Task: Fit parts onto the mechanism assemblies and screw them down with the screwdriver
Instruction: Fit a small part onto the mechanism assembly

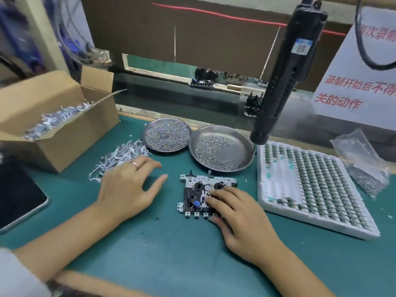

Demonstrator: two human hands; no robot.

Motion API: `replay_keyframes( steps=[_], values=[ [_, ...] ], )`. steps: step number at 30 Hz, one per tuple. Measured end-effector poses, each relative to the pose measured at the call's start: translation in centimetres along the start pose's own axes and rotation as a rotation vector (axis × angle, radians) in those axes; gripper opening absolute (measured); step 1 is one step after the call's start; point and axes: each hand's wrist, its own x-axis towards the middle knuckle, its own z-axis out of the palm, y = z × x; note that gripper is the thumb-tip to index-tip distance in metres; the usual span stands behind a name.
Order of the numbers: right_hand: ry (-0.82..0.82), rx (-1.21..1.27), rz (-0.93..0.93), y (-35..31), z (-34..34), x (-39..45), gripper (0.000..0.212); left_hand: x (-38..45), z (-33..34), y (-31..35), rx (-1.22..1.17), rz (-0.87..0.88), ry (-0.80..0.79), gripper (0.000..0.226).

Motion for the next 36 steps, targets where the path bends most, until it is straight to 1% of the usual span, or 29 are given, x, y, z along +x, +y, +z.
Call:
replay_keyframes(
  steps=[2,4,6,9,11,13,15,17,18,20,22,24,26,28,30,32,34,36],
  values=[
    [-0.006,0.011,0.072,0.2,0.0,0.0,0.032,1.0,0.4,-2.2,0.150,-0.124,-0.012,0.028],
    [-0.017,0.052,0.109,0.4,0.0,0.1,0.033,1.3,1.1,-3.8,0.188,-0.164,-0.058,0.020],
    [-0.024,0.089,0.121,0.4,-0.1,0.0,0.033,0.8,1.6,-4.5,0.193,-0.163,-0.042,0.015],
    [-0.023,0.112,0.122,0.4,-0.3,0.0,0.035,0.4,1.7,-4.8,0.229,-0.112,0.044,0.017],
    [-0.014,0.142,0.122,0.5,-0.4,0.0,0.038,0.4,1.5,-4.7,0.202,-0.080,0.096,0.015],
    [0.004,0.182,0.135,0.5,-0.4,0.1,0.039,0.6,1.1,-4.3,0.120,-0.132,0.118,0.014],
    [0.024,0.219,0.150,0.4,-0.3,0.1,0.037,0.9,0.8,-3.9,-0.030,-0.302,0.110,0.017],
    [0.060,0.254,0.174,0.4,-0.2,0.1,0.036,1.4,0.4,-3.9,-0.252,-0.477,0.111,0.019],
    [0.087,0.273,0.185,0.5,-0.1,0.2,0.035,1.7,0.2,-4.1,-0.374,-0.538,0.124,0.019],
    [0.162,0.305,0.196,0.4,-0.1,0.2,0.033,2.4,-0.5,-4.1,-0.580,-0.596,0.129,0.021],
    [0.242,0.350,0.209,0.3,0.1,0.2,0.030,2.9,-1.0,-3.5,-0.696,-0.545,0.098,0.022],
    [0.305,0.413,0.226,0.2,0.2,0.4,0.028,3.1,-1.3,-2.1,-0.742,-0.445,0.031,0.028],
    [0.339,0.444,0.234,0.2,0.3,0.5,0.027,3.4,-1.2,-0.8,-0.701,-0.360,-0.023,0.033],
    [0.352,0.457,0.235,0.3,0.3,0.4,0.026,3.8,-1.0,0.3,-0.693,-0.322,-0.067,0.036],
    [0.364,0.491,0.250,0.3,0.4,0.4,0.025,4.1,-0.8,1.6,-0.850,-0.310,-0.170,0.035],
    [0.348,0.547,0.268,0.4,0.2,0.6,0.026,4.0,-0.5,3.4,-1.020,-0.211,-0.316,0.029],
    [0.288,0.601,0.255,0.7,0.0,1.0,0.028,3.9,0.2,5.2,-1.135,-0.095,-0.455,0.029],
    [0.190,0.623,0.228,1.1,-0.1,1.1,0.024,3.9,1.1,6.1,-1.163,-0.046,-0.518,0.029]
  ],
)
